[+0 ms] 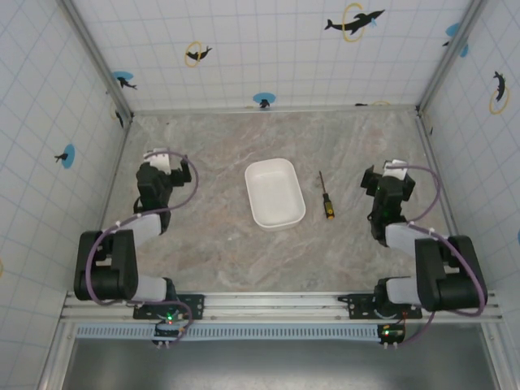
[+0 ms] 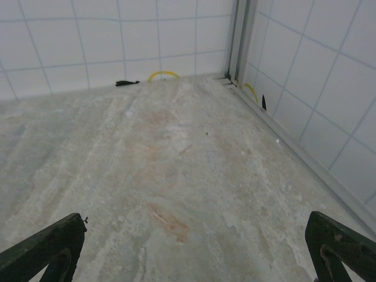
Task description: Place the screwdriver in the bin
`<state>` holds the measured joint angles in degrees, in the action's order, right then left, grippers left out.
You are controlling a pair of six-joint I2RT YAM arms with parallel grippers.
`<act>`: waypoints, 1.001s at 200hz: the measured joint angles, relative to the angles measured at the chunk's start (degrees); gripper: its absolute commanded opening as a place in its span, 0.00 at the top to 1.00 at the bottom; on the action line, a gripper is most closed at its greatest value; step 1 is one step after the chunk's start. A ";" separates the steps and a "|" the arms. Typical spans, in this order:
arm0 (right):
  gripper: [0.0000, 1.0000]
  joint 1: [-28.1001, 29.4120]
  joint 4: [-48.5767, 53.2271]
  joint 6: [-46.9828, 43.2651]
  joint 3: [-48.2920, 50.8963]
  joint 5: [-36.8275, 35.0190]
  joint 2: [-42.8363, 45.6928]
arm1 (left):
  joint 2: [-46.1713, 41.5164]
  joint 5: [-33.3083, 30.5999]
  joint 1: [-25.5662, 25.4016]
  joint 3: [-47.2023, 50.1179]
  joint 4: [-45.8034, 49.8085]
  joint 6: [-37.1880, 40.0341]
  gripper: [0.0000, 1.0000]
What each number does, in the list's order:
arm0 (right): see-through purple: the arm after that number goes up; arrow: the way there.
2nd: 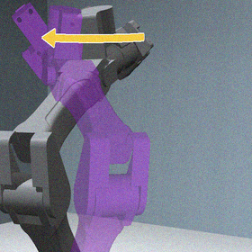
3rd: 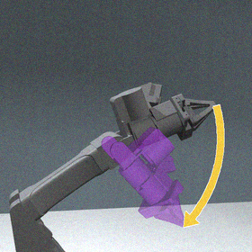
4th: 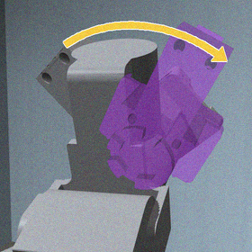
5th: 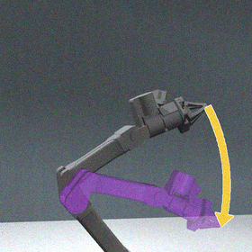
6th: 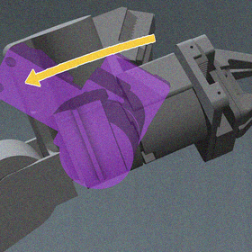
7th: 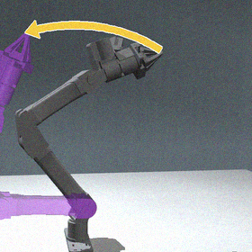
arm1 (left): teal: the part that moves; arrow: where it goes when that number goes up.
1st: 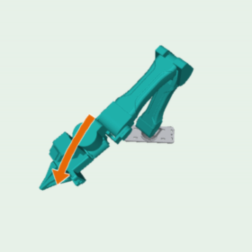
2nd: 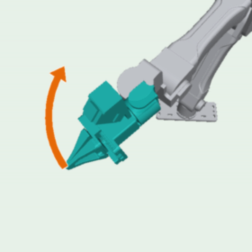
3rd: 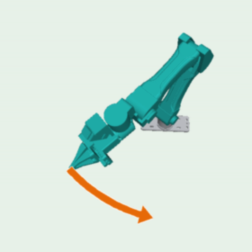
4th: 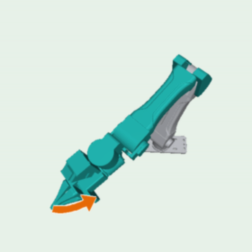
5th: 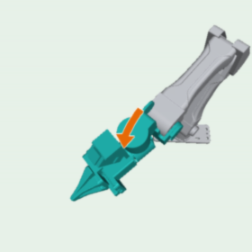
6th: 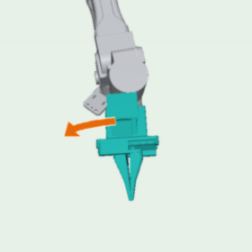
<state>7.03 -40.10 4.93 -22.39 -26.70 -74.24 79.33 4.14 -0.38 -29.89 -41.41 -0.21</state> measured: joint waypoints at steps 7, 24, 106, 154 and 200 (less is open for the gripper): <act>0.01 0.39 4.81 0.72 -2.86 0.42 1.86 | -0.98 1.25 -0.15 -1.05 1.66 -0.83 0.02; 0.01 0.94 15.32 2.82 -9.94 3.21 5.18 | -2.93 4.22 -1.49 -2.08 5.29 -3.34 0.02; 0.01 9.09 55.41 9.05 -27.50 22.16 1.16 | -2.27 16.74 -15.02 -3.08 17.73 -17.62 0.02; 0.09 10.56 63.43 10.95 -27.50 27.30 -3.96 | -2.49 18.75 -18.53 -3.39 20.72 -21.46 0.02; 0.18 13.38 64.98 11.17 -27.56 28.22 -9.62 | -4.90 18.56 -18.67 -3.39 23.89 -22.64 0.02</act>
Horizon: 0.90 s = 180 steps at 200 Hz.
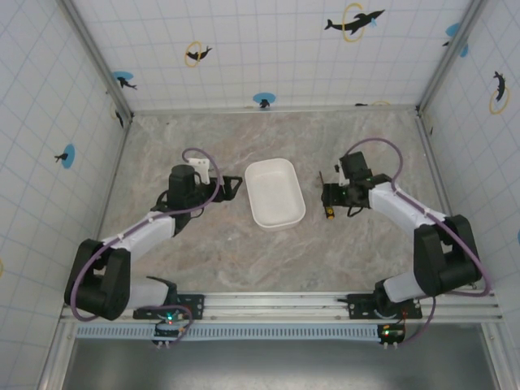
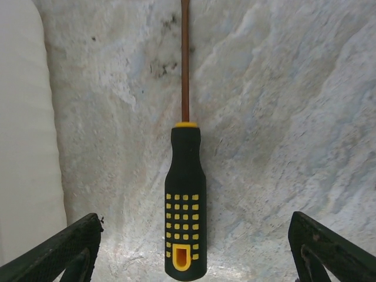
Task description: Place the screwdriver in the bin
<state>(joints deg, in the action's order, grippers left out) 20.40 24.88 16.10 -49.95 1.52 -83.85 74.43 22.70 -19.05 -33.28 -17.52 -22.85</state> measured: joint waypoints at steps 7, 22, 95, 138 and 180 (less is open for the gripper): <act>0.19 0.31 0.26 0.02 -0.02 -0.04 -0.74 | -0.28 0.02 0.00 0.00 0.42 -0.11 0.02; 0.22 0.63 0.81 0.02 -0.11 -0.17 -2.10 | -0.90 0.00 0.00 0.00 0.98 -0.15 0.02; 0.30 2.93 2.75 -0.04 -3.72 -3.23 -7.10 | -1.92 -0.37 0.00 0.02 2.34 -0.20 0.02; 0.42 3.85 3.76 -0.20 -5.66 -4.72 -10.08 | -1.64 -0.42 0.00 0.02 3.23 -0.17 0.02; 0.51 4.42 4.24 -0.09 -6.16 -4.81 -12.92 | -1.64 -0.48 0.00 0.02 4.22 -0.17 0.02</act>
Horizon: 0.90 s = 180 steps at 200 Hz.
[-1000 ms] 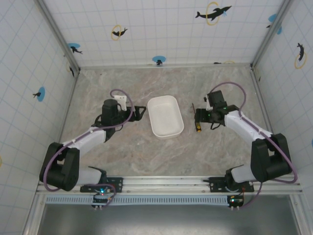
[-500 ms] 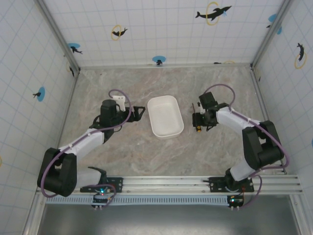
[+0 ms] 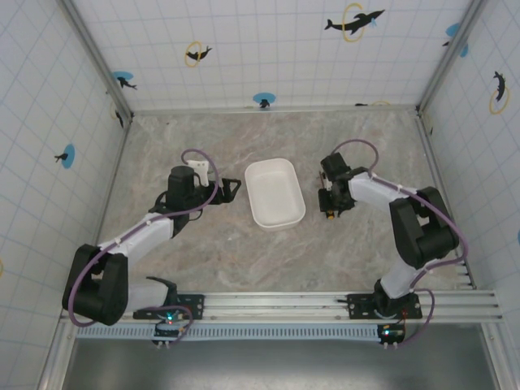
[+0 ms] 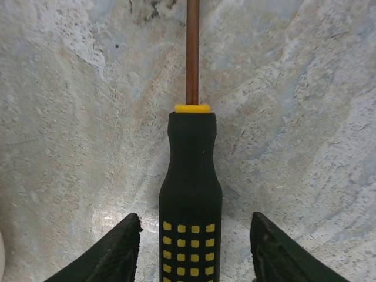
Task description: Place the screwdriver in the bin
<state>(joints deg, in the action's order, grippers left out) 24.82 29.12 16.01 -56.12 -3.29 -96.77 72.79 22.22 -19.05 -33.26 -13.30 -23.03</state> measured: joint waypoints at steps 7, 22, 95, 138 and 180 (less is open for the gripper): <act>0.52 0.04 0.13 0.00 -0.07 0.00 -0.35 | 0.00 -0.09 0.00 0.00 0.07 0.00 0.02; 0.56 0.22 0.35 0.04 -0.37 0.04 -1.05 | 0.00 -0.28 0.00 0.00 0.31 0.00 0.03; 0.74 0.31 0.74 0.00 -0.57 0.15 -1.70 | -0.04 -0.61 0.00 0.00 1.09 0.02 0.02; 0.91 -0.39 0.96 0.04 -0.70 1.46 -1.62 | -0.98 -0.61 0.00 0.00 1.33 0.02 0.03; 0.97 -3.19 4.46 0.04 -5.38 4.72 0.22 | -1.40 -0.61 0.00 0.00 1.36 0.02 0.03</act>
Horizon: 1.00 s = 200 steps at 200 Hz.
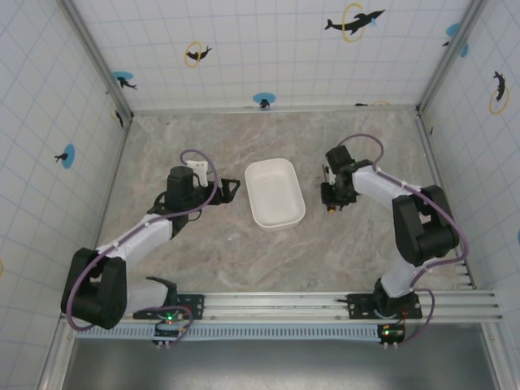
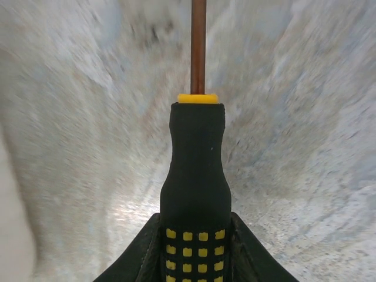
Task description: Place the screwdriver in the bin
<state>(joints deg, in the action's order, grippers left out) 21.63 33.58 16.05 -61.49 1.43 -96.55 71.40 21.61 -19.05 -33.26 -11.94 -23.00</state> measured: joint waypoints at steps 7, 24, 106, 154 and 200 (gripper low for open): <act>0.97 -0.35 0.68 0.02 -1.73 0.26 0.74 | 0.00 0.00 0.00 0.00 -0.02 0.00 0.02; 0.98 -0.44 1.20 0.24 -6.03 1.14 2.93 | 0.00 0.00 0.00 0.00 -0.02 0.02 0.02; 0.94 15.04 -11.30 7.23 -7.56 0.61 11.54 | -1.99 -1.77 0.00 1.73 0.81 0.04 0.02; 0.94 20.87 -11.89 12.33 -3.02 -0.52 9.14 | -2.10 -2.78 0.00 1.73 1.27 0.04 0.02; 0.94 21.40 -11.13 14.60 -2.67 0.33 4.04 | -2.10 -3.04 0.00 1.88 1.25 0.04 0.03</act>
<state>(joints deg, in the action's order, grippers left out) 43.03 22.46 30.65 -64.16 1.76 -92.51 69.30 18.57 -19.05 -31.38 -10.70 -22.96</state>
